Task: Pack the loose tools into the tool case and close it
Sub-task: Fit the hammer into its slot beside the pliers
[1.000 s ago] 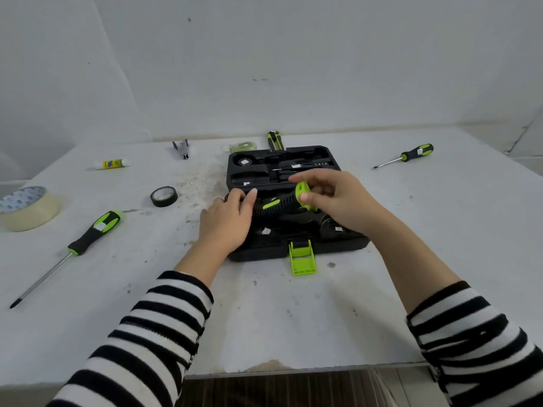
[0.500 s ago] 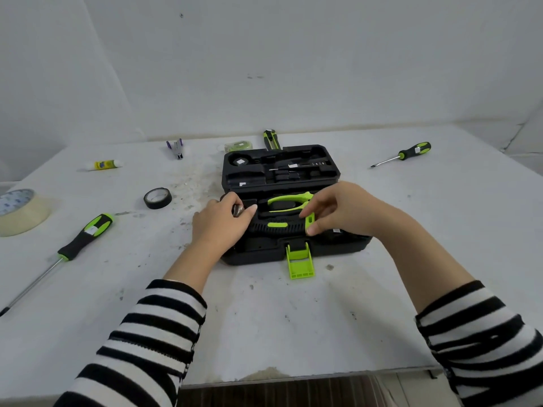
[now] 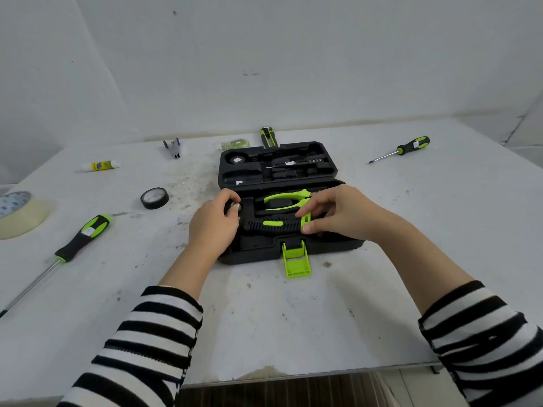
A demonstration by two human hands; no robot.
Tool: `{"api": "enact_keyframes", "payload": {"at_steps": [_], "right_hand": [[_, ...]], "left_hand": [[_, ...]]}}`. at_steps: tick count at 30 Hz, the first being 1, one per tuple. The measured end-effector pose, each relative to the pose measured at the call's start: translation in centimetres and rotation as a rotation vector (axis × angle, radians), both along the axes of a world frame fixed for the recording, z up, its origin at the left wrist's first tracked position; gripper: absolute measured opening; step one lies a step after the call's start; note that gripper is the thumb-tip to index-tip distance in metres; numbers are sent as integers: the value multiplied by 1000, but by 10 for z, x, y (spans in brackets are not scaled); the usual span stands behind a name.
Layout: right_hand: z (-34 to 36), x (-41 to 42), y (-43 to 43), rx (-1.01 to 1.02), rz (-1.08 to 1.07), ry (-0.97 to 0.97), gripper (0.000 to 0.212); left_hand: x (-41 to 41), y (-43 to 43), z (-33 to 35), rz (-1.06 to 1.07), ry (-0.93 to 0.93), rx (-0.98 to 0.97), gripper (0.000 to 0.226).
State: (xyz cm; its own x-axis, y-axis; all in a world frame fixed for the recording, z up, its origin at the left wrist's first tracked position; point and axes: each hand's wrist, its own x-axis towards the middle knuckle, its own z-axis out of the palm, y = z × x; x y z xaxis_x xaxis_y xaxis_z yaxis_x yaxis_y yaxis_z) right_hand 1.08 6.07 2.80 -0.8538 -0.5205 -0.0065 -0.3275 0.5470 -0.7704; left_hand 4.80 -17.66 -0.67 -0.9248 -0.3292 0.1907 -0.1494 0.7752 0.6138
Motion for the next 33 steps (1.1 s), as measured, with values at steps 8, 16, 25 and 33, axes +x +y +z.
{"api": "enact_keyframes", "payload": {"at_steps": [8,16,25,33], "right_hand": [[-5,2,-3,80,-19,89,18],[1,7,-8,265,-31,191,23],[11,6,-23,480,-27,251,24],[27,-12,-26,477,62,100,15]], "left_hand": [[3,3,6,-63,-172,148,59],[-12,3,36,-156,-427,5,63],[-29,33,79,-198,-799,-523,86],[-27,45,88,-173,-913,-649,80]]}}
